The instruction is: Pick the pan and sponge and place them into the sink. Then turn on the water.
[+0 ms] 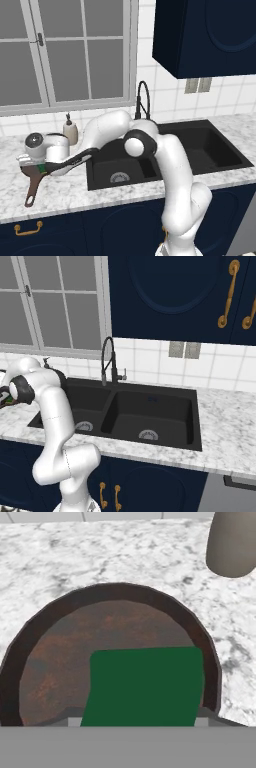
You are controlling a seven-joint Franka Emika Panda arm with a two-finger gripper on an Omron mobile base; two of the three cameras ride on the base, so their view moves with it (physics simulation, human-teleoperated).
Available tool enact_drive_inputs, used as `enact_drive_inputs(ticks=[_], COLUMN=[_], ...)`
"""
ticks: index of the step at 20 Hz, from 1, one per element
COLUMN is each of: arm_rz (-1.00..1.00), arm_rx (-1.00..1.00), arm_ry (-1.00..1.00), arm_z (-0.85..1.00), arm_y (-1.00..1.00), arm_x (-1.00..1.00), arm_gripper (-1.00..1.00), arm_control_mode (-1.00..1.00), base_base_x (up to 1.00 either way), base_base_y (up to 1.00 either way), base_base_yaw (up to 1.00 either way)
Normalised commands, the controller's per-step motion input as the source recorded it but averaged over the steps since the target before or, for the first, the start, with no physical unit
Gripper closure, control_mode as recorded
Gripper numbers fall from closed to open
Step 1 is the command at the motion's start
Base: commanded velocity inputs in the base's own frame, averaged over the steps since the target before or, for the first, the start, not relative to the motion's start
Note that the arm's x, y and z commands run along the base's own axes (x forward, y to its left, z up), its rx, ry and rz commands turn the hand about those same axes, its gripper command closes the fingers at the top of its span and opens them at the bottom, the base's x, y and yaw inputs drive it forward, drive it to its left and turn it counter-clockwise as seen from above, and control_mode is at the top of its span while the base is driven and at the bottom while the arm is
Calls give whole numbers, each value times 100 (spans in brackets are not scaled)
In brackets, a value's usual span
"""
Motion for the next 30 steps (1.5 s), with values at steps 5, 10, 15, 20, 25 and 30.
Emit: enact_drive_inputs(ticks=[5,10,15,20,25,30], arm_rz=[-7,-8,-5,-2,-1,-3], arm_rx=[0,0,0,0,0,2], arm_ry=[1,1,2,0,2,6], arm_z=[6,10,2,-1,-22,-46], arm_y=[20,34,23,0,0,0], arm_x=[16,19,22,30,24,18], arm_gripper=[100,100,100,100,100,100], arm_control_mode=[-100,-100,-100,-100,-100,-100], base_base_x=[0,0,0,0,0,0], base_base_y=[0,0,0,0,0,0], base_base_yaw=[0,0,0,0,0,0])
